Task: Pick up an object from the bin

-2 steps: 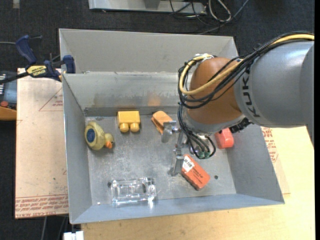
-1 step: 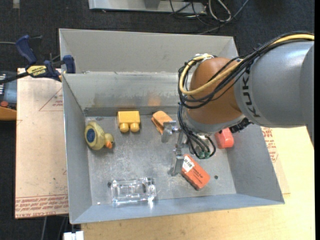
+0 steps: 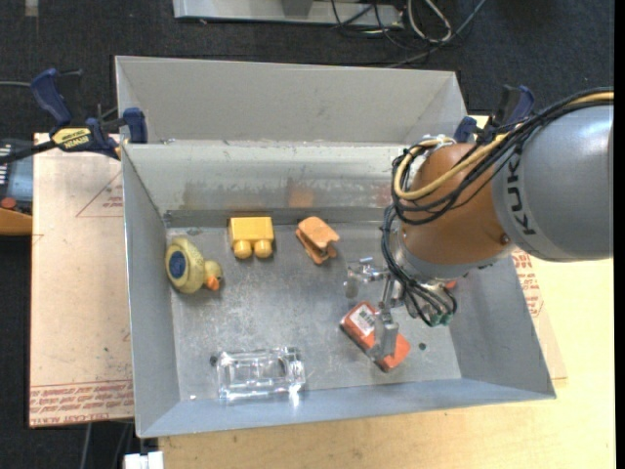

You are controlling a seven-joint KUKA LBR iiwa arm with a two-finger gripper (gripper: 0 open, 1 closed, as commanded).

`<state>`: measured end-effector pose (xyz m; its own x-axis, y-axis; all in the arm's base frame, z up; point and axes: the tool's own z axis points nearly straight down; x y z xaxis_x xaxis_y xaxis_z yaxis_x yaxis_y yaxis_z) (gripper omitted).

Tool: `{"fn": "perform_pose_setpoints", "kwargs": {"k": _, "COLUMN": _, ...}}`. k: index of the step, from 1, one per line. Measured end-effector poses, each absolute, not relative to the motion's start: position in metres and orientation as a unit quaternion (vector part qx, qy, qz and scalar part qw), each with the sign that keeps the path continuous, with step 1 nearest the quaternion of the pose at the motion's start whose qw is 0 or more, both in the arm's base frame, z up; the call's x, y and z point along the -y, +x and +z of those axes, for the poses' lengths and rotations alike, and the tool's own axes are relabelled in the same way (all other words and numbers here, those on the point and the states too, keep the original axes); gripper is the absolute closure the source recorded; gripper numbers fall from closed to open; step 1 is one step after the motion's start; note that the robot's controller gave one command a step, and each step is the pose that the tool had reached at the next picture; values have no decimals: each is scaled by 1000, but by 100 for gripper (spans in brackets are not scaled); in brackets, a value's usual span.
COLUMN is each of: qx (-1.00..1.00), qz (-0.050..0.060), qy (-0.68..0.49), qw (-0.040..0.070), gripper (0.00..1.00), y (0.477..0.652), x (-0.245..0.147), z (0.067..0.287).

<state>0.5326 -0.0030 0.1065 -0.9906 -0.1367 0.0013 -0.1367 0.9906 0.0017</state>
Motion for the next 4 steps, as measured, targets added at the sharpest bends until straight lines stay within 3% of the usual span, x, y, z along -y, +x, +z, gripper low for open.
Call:
{"fn": "perform_pose_setpoints", "kwargs": {"k": 1, "qx": 1000, "qz": -3, "qy": 27, "qw": -5, "gripper": 0, "y": 537, "x": -17, "z": 125}}
{"fn": "perform_pose_setpoints", "kwargs": {"k": 2, "qx": 1000, "qz": -3, "qy": 30, "qw": -4, "gripper": 0, "y": 537, "x": -15, "z": 124}}
{"fn": "perform_pose_setpoints", "kwargs": {"k": 3, "qx": 999, "qz": -5, "qy": 50, "qw": -3, "gripper": 0, "y": 484, "x": -71, "z": 115}}
{"fn": "perform_pose_setpoints", "kwargs": {"k": 4, "qx": 999, "qz": -1, "qy": 42, "qw": -7, "gripper": 0, "y": 546, "x": 51, "z": 72}}
